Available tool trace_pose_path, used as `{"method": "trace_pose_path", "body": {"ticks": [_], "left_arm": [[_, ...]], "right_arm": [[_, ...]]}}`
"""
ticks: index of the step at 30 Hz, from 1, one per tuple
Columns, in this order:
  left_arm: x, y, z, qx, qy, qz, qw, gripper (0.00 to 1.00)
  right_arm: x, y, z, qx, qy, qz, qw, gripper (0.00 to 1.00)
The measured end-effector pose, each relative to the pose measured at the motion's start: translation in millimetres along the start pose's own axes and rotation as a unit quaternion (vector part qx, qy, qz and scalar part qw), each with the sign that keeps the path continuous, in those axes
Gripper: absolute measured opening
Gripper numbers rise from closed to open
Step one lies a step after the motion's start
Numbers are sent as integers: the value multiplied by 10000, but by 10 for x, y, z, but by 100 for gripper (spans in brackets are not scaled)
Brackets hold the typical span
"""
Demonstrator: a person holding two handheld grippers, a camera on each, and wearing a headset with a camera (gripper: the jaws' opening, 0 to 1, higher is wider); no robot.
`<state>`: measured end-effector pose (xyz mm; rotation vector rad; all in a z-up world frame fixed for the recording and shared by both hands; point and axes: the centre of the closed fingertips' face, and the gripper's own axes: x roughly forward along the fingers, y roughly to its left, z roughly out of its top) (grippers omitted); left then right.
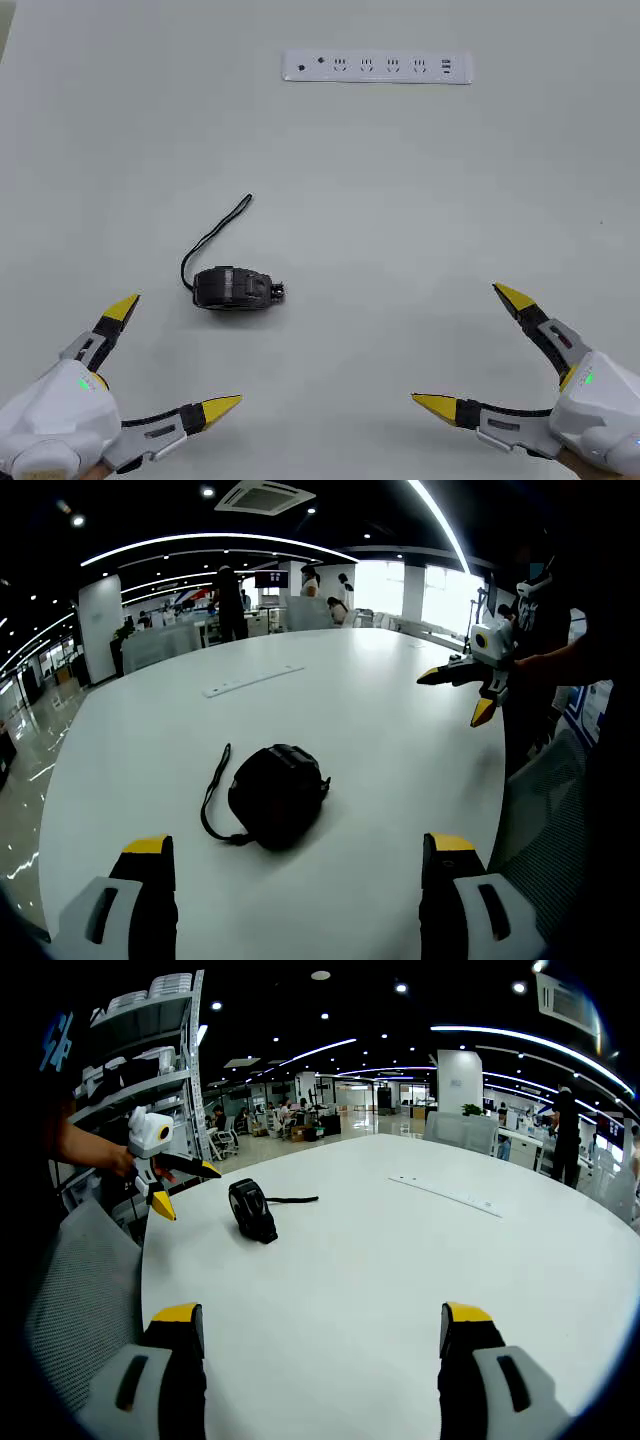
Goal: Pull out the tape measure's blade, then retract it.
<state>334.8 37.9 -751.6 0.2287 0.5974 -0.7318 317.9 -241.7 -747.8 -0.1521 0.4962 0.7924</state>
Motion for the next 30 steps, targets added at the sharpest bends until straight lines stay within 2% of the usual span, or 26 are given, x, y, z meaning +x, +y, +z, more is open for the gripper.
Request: {"method": "trace_pose_path", "body": {"ticks": [7, 13, 30], "left_arm": [[-10, -24, -2, -72, -3, -35, 10000, 100], [-18, -18, 81, -62, -121, -39, 9999, 100], [-19, -39, 138, -50, -254, -144, 9996, 100]], "right_arm": [[5, 74, -42, 88, -36, 0, 10000, 100], [37, 130, -103, 133, -13, 54, 9999, 100], [54, 135, -157, 184, 27, 94, 9998, 100]]}}
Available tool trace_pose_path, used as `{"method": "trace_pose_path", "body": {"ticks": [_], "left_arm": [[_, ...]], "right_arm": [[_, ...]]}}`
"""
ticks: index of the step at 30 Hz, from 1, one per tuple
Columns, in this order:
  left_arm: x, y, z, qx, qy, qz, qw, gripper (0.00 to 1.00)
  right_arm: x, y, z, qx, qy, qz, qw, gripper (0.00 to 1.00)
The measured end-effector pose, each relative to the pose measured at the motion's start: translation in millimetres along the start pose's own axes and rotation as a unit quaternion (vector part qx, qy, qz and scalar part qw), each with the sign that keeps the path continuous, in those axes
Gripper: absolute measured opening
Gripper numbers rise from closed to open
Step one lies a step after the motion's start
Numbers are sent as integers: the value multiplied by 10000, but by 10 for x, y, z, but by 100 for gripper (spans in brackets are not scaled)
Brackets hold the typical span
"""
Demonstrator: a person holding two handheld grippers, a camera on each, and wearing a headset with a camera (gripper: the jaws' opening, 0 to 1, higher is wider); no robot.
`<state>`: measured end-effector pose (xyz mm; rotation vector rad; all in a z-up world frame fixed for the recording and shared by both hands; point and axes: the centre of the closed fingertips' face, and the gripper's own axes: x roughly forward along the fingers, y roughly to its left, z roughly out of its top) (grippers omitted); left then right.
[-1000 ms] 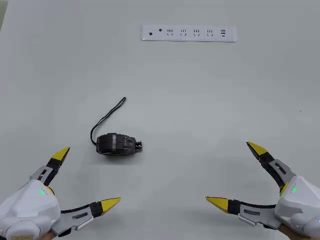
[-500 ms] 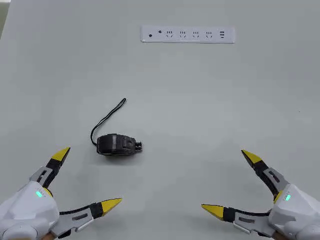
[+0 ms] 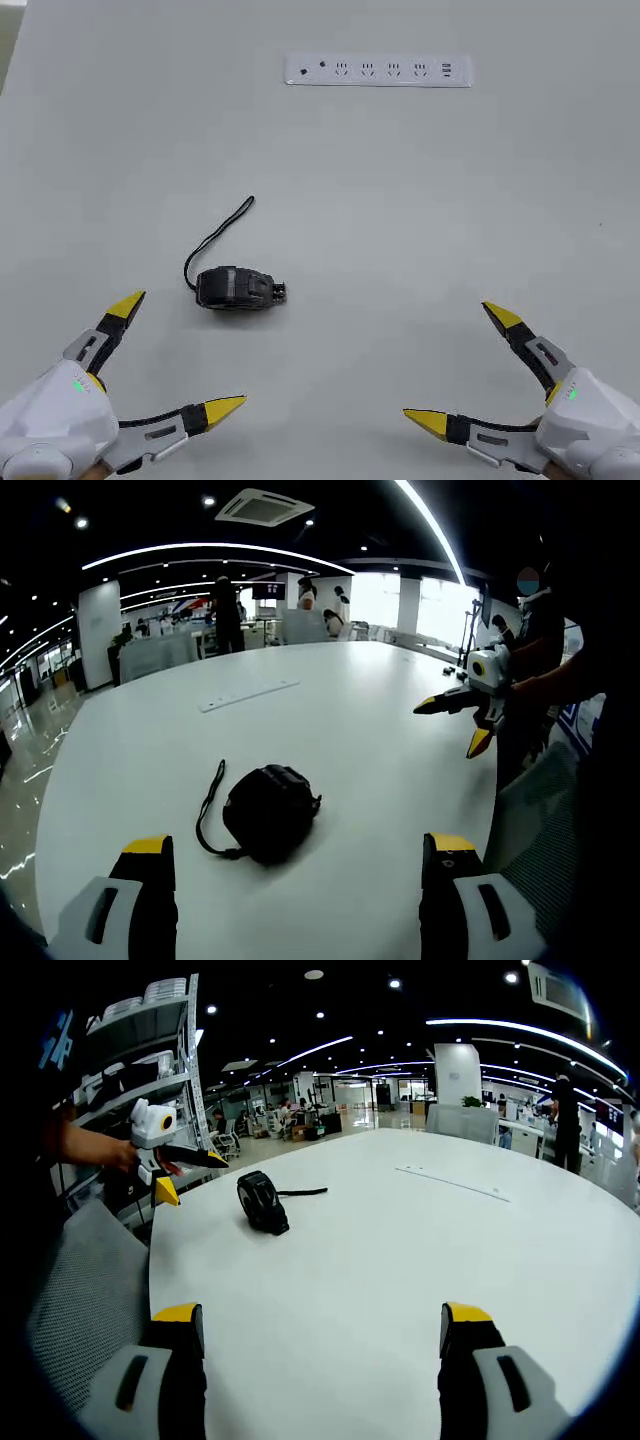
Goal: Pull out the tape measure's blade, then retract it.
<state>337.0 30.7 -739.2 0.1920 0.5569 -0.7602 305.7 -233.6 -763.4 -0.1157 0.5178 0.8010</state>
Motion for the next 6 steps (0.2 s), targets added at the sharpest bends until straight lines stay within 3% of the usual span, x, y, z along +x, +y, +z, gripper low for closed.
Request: {"method": "trace_pose_path", "body": {"ticks": [6], "left_arm": [[0, -8, 4, 39, 4, 9, 10000, 100]], "right_arm": [[-5, 10, 8, 11, 4, 9, 10000, 100]]}}
